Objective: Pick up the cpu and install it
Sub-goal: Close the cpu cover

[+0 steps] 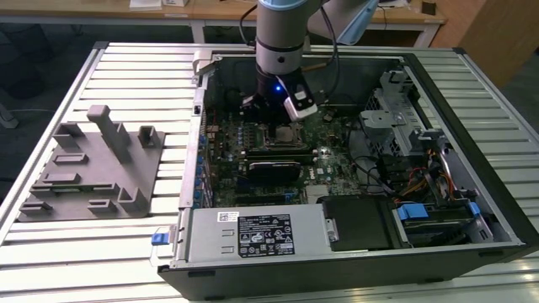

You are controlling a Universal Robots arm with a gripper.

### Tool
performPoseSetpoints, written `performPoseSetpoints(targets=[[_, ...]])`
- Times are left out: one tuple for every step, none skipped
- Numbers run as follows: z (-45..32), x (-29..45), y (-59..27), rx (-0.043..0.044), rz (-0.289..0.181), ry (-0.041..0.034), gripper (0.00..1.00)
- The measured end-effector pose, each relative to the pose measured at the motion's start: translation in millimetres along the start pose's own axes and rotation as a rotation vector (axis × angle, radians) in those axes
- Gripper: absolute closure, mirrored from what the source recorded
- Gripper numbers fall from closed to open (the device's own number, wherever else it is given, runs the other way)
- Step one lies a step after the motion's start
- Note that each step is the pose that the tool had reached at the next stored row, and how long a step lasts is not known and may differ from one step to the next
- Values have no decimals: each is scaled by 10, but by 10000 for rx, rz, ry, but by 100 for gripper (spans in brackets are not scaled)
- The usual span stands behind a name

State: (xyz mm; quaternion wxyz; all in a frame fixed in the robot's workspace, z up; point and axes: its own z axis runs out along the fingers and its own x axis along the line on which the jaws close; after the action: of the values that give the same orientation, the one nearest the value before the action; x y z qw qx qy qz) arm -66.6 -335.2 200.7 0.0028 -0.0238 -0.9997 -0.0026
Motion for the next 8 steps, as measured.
performPoseSetpoints(targets=[[-9, 0, 0, -1, -1, 0, 89], [-20, 0, 0, -1, 0, -1, 89], [-31, 0, 0, 0, 0, -1, 89], [-45, 0, 0, -1, 0, 0, 89], [-60, 0, 0, 0, 0, -1, 89], [-78, 1, 0, 0, 0, -1, 89], [-94, 1, 0, -1, 0, -2, 89], [-112, 1, 0, 0, 0, -2, 89]])
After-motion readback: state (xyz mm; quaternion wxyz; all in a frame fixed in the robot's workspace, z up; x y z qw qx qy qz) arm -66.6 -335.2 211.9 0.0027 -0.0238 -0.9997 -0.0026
